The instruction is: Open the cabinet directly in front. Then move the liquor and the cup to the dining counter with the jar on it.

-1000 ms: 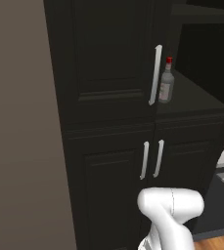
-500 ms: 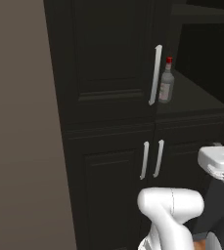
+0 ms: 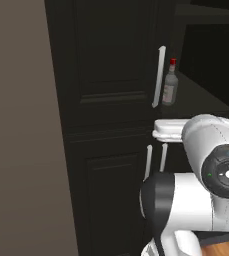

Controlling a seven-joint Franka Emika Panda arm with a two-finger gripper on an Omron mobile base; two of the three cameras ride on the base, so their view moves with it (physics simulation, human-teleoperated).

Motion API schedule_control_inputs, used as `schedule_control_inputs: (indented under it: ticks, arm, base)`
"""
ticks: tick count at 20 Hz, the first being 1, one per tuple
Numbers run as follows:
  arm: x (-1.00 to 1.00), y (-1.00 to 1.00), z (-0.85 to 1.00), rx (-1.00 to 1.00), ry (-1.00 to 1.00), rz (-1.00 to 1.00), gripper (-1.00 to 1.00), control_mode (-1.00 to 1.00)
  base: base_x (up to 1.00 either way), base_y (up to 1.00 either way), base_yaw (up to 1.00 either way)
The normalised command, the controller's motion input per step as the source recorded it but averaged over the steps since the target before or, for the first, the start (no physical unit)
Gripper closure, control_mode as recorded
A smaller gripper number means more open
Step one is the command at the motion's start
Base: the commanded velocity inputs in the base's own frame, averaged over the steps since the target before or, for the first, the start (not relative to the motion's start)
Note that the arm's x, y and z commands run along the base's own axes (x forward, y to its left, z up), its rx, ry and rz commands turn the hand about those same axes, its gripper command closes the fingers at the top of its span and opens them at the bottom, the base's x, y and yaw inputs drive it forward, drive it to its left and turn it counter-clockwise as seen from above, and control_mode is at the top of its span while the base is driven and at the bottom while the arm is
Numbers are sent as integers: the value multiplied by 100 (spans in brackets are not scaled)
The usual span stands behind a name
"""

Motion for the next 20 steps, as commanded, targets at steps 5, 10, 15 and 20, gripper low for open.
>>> schedule_control_inputs:
  ticks: [5,10,15,20]
  arm:
    - [95,-24,-26,0,0,0,-100,-100]
    - [77,-38,-29,0,-2,0,-100,-100]
    - [53,-48,-27,0,-5,-4,-100,-100]
    - [31,-68,-29,0,-7,-8,-100,-100]
  base:
    - [0,0,0]
    - [0,0,0]
    - [0,0,0]
    - [0,0,0]
